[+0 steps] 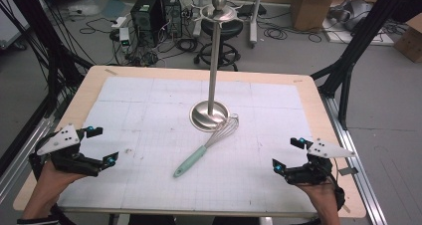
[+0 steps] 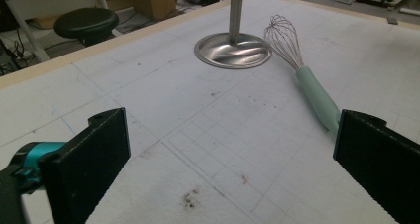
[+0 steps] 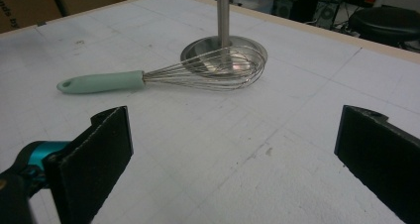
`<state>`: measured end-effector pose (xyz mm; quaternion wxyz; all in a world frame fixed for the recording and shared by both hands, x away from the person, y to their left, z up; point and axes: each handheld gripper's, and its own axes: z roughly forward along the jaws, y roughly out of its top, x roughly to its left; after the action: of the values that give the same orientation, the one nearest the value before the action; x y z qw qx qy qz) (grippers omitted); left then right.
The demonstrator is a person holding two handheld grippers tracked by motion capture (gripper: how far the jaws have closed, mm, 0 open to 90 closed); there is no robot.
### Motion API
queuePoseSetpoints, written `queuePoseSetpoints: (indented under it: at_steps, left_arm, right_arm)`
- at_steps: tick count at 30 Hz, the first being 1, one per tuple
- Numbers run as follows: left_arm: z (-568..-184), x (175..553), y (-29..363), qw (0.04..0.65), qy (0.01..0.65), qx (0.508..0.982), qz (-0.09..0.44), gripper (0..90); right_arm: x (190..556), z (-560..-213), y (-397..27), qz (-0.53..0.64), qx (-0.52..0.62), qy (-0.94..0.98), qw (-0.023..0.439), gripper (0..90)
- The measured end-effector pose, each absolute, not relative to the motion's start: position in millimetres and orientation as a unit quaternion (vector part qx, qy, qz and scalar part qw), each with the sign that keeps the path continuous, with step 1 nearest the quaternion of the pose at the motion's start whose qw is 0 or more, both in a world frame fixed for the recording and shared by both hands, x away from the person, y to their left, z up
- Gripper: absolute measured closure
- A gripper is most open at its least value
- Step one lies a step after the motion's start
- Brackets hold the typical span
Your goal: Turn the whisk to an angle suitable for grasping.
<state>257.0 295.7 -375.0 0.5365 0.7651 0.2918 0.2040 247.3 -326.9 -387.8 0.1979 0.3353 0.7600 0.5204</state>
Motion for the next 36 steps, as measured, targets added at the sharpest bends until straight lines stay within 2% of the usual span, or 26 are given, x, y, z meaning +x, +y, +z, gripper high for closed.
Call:
queuePoseSetpoints:
  at_steps: [18,25,36]
  left_arm:
    - [-376.8,260.1,294.1,0.534,0.296,0.766,0.202,1.7]
    - [-372.3,258.0,292.7,0.534,0.299,0.768,0.188,1.7]
    - [-358.0,260.1,289.2,0.525,0.291,0.775,0.197,1.6]
  right_arm:
    - [247.7,-388.2,-330.1,0.518,0.334,0.764,0.193,0.5]
    - [247.2,-384.7,-329.3,0.520,0.331,0.763,0.194,0.5]
    - [249.0,-382.3,-329.9,0.523,0.329,0.761,0.196,0.5]
